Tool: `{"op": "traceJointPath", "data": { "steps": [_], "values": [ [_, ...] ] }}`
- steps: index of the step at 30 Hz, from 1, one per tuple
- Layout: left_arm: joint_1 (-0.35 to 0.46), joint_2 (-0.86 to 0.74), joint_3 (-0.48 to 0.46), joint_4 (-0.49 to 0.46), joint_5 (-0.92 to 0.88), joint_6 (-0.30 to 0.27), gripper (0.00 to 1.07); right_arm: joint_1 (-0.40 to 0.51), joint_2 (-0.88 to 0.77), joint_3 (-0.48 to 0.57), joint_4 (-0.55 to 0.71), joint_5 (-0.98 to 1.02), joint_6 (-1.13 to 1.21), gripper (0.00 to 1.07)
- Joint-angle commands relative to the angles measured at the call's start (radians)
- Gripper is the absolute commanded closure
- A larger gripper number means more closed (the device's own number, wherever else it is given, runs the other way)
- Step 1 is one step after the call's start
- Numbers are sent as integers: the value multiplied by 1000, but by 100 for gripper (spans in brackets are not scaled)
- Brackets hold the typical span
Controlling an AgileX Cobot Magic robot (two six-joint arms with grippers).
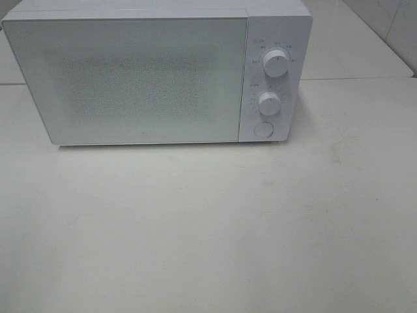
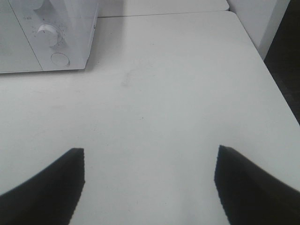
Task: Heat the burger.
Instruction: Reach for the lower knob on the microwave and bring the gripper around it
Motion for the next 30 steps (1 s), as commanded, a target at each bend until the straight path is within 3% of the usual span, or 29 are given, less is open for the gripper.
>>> {"op": "traceJointPath", "data": {
  "steps": [1,11,30],
  "values": [
    [0,-55,4,3,-15,-7,7,-6,-30,1,-6,-11,4,32],
    [0,-220,41,21,-94,0,7,-6,-30,1,-6,-11,4,32],
    [0,-217,41,21,-94,-1,7,-6,-30,1,-6,-11,4,32]
  ]
}}
